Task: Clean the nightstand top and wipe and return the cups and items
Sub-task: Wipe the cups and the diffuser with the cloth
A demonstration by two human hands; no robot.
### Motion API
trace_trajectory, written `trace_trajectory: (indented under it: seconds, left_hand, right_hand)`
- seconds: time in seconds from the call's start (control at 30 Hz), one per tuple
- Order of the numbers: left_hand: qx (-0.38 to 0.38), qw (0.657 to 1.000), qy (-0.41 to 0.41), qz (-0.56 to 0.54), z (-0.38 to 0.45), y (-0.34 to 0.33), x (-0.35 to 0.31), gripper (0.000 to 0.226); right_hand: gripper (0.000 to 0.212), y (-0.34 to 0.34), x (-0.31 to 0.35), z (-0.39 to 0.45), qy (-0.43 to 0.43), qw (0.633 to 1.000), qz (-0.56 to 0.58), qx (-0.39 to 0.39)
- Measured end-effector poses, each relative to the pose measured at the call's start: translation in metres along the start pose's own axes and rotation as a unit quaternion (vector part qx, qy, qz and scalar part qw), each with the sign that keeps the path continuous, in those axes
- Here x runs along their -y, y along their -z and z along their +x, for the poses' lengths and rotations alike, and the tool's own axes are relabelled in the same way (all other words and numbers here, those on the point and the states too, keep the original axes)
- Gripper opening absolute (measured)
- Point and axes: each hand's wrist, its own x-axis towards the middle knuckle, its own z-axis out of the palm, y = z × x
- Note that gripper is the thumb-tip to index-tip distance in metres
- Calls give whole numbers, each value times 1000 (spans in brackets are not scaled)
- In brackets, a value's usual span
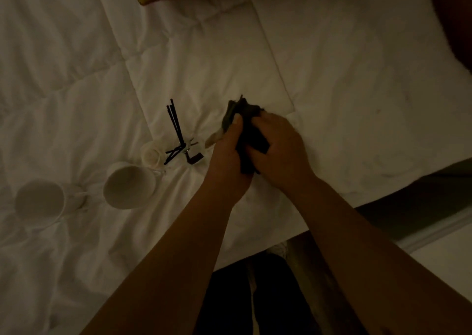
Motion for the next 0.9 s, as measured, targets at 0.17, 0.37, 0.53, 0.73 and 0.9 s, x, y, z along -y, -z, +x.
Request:
trace_trajectory:
  seconds: [0.17,0.37,0.53,0.73,0.9]
  left_hand:
    - [45,994,-94,43,-13,-7,-3,51]
    - [8,981,-125,149,-29,-6,4,23]
    - [22,983,-122,134,-39,-10,6,26]
    - [-37,965,-127,227,-32,-22,12,26]
    - [-34,931,-169,322,-36,-42,20,23]
  right_hand:
    - [44,10,0,17,-104,992,48,-55]
    - [18,35,-13,22,-241,934,231,-124]
    - [28,51,-12,13,-272,747,604,-61]
    - [32,49,4,-32,-337,699,631,-13]
    - [35,36,28,-35,-369,693,618,-41]
